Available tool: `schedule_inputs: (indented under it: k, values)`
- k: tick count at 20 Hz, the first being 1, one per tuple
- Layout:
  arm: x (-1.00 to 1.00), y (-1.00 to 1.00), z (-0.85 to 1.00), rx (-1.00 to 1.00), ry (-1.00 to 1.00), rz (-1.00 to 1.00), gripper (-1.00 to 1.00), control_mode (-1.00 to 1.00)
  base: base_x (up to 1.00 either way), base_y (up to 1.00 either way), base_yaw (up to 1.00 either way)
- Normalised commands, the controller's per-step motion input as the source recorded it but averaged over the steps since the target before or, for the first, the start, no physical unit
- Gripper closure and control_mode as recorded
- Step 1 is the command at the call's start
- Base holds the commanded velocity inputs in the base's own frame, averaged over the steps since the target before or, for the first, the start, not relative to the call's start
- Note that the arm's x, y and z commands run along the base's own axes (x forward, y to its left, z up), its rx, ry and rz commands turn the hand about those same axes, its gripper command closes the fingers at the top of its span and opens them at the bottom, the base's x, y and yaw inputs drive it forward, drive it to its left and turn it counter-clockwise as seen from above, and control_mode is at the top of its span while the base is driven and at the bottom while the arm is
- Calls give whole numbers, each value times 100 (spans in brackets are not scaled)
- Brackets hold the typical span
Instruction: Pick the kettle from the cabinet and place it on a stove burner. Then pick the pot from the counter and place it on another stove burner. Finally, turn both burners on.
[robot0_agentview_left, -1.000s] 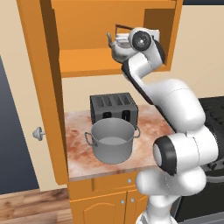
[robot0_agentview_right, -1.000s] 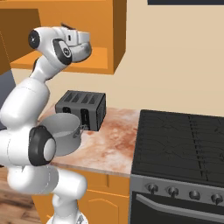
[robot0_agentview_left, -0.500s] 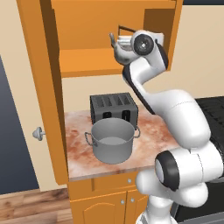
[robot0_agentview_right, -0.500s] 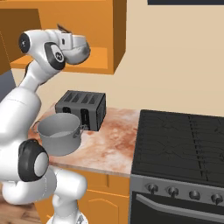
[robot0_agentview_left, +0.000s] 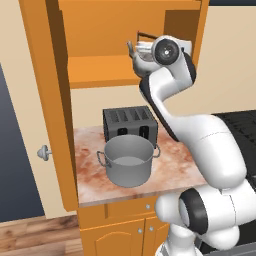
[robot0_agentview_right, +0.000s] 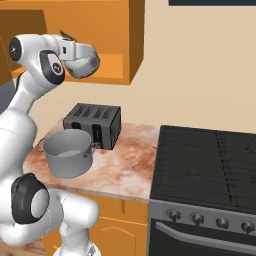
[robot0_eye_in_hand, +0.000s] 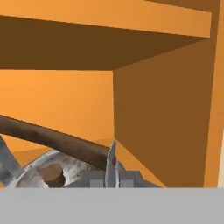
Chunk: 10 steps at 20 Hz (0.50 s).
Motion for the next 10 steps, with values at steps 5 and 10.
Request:
schedule_inputs:
  k: [5,10]
  values:
    - [-42,0,8,4,4,-2,100,-100,0,0,0]
    - [-46,0,0,2,0,-2,100,-100,0,0,0]
